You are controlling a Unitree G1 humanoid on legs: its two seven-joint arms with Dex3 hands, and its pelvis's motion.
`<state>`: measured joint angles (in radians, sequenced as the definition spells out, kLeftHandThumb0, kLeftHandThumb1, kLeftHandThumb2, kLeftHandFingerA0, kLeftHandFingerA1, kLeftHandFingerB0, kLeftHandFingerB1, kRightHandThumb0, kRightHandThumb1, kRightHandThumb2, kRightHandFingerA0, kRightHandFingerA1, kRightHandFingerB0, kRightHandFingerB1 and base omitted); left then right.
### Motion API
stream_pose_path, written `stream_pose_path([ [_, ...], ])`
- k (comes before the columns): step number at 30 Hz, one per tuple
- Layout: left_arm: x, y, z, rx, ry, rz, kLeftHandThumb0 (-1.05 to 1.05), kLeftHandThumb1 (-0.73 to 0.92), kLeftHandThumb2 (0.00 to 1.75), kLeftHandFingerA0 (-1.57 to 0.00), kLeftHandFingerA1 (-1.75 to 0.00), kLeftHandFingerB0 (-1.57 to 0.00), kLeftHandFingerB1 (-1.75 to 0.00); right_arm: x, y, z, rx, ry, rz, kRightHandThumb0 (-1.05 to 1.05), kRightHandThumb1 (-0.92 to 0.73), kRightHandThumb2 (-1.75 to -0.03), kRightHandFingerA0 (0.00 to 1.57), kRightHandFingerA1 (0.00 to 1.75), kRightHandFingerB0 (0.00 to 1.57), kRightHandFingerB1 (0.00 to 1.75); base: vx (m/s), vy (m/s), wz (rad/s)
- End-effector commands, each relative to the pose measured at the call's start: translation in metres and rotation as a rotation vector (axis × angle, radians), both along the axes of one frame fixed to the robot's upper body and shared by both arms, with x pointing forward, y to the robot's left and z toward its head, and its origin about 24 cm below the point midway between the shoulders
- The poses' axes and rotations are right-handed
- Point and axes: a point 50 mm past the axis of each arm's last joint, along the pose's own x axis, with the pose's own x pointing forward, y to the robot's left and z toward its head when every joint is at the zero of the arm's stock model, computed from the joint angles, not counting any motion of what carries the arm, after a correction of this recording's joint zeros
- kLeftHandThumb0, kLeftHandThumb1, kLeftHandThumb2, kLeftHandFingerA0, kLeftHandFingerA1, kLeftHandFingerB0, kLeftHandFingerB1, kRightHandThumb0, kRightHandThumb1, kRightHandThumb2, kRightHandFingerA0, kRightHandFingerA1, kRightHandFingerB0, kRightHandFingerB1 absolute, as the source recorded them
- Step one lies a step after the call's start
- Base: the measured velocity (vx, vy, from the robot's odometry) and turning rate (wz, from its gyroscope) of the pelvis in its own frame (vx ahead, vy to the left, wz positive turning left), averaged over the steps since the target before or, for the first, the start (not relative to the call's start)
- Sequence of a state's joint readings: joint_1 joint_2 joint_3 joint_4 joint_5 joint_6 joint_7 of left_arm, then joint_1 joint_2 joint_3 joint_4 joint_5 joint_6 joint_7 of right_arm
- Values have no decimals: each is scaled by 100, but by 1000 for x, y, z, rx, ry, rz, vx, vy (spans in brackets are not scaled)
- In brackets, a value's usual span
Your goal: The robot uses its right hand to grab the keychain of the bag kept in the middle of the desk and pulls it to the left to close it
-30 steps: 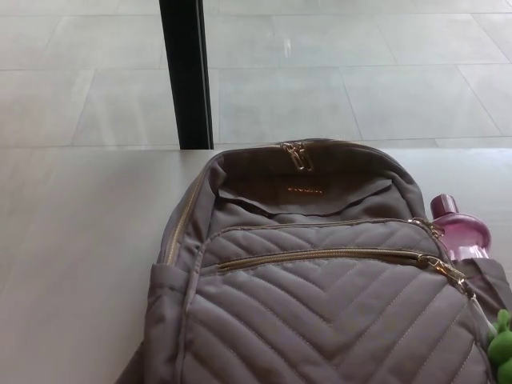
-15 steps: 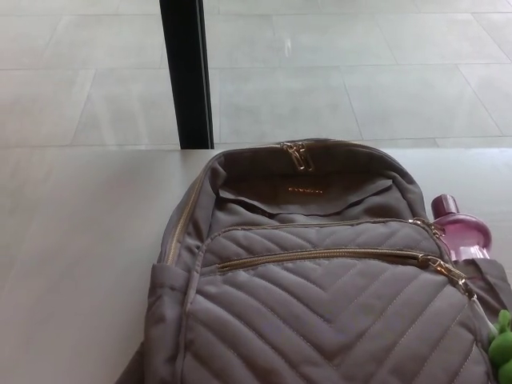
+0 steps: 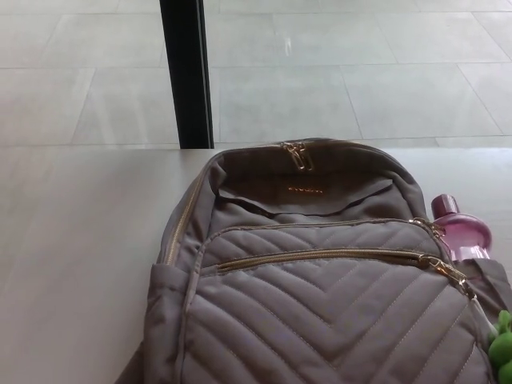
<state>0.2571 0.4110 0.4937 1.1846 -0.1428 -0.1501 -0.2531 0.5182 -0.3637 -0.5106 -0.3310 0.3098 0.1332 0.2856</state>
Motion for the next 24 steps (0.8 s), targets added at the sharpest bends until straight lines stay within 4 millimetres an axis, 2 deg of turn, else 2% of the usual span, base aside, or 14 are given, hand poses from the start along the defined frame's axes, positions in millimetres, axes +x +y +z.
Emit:
stream_pose_path([
  [1,2,13,12,40,-53,-5,-59,62,59,-67,-51,-57,-42,4,44,12,26,45,326,-76,-50,-86,39,59,7,24,0,0,0],
  [8,1,13,13,30,-68,0,-58,62,59,-66,-51,-52,-41,4,48,7,13,80,364,-82,-54,-87,45,60,9,26,0,0,0],
  [10,1,13,12,32,-66,4,-58,62,59,-66,-50,-54,-42,5,50,3,17,92,377,-82,-55,-85,48,58,7,34,0,0,0],
  [12,2,12,11,34,-62,7,-58,62,59,-66,-50,-54,-42,6,51,1,7,100,387,-82,-55,-85,48,58,7,34,0,0,0],
  [13,2,12,12,32,-66,4,-61,61,59,-66,-51,-55,-42,6,53,-1,5,108,398,-69,-62,-60,54,50,16,27,0,0,0],
  [14,1,12,12,32,-66,-1,-61,61,59,-66,-51,-55,-42,7,55,-2,4,115,404,-69,-61,-60,55,50,17,27,0,0,0],
  [15,3,12,12,36,-62,-4,-60,62,59,-67,-51,-55,-42,9,56,-3,-7,117,412,-74,-51,-87,48,59,9,40,0,0,0],
  [17,3,12,11,30,-64,0,-59,63,59,-66,-51,-53,-42,13,57,-5,-20,128,413,-79,-52,-86,50,60,15,40,0,0,0],
  [18,4,12,12,27,-71,3,-58,64,60,-66,-50,-53,-42,15,57,-5,-27,127,410,-71,-61,-59,55,51,20,28,0,0,0],
  [21,3,13,12,28,-72,-1,-59,63,59,-65,-51,-53,-42,17,57,-4,-43,126,405,-70,-61,-59,57,51,20,28,0,0,0],
  [22,4,13,13,34,-71,-16,-60,63,59,-66,-52,-54,-42,17,56,-4,-38,133,396,-76,-51,-85,51,61,17,41,0,0,0],
  [23,4,14,13,36,-64,-18,-58,64,60,-66,-51,-55,-42,18,55,-3,-35,136,388,-66,-59,-58,58,55,24,29,0,0,0],
  [24,4,14,13,43,-52,-28,-59,64,60,-66,-51,-54,-42,19,55,-1,-38,134,382,-70,-48,-84,52,63,16,42,0,0,0],
])
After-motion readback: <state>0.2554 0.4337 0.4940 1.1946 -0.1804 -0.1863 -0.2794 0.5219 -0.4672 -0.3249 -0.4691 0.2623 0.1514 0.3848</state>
